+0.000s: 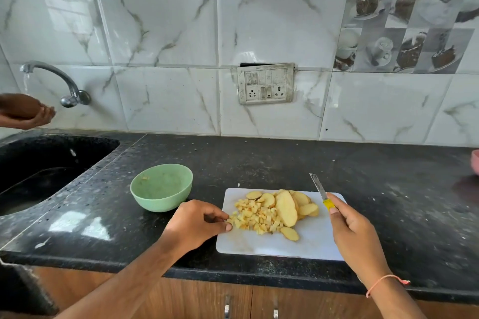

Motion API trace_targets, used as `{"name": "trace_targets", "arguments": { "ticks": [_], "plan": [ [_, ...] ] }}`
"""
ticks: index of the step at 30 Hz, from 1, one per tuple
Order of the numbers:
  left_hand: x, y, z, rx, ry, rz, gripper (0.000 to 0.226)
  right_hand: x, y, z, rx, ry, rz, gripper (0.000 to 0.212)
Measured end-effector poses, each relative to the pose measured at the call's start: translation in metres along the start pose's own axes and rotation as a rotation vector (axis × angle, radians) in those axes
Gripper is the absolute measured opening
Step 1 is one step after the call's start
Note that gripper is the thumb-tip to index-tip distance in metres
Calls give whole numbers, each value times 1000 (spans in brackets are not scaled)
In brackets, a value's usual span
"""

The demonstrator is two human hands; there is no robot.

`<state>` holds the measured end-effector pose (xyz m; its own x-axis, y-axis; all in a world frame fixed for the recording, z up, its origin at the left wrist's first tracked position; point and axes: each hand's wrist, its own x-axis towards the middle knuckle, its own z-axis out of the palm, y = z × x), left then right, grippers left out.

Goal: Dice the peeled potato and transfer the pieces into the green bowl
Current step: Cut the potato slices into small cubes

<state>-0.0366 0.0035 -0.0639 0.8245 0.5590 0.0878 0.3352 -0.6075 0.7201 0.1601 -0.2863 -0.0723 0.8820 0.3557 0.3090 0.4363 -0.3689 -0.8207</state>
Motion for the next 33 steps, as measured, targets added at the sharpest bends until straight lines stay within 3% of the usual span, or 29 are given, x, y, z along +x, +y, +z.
{"name": "trace_targets", "arguments": {
  "ticks": [4,8,11,15,20,25,33],
  "plan": [
    [12,19,-1,21,-67,101,6,-2,0,-1,100,10,-17,37],
    [36,38,-3,-68,23,227,15,-2,0,-1,205,35,-19,35],
    [61,47,3,52,-29,271,28,1,4,0,196,21,-13,35],
    [87,65,13,330,-242,214,50,3,7,0,168,5,-17,35],
    [110,80,16,577,-361,148,53,0,2,-2,141,-2,-39,36],
    [122,86,20,600,-321,175,25,1,5,0,123,1,-45,36],
    [106,62,5,255,-87,94,24,4,12,1,95,-3,-66,37]
  ]
}}
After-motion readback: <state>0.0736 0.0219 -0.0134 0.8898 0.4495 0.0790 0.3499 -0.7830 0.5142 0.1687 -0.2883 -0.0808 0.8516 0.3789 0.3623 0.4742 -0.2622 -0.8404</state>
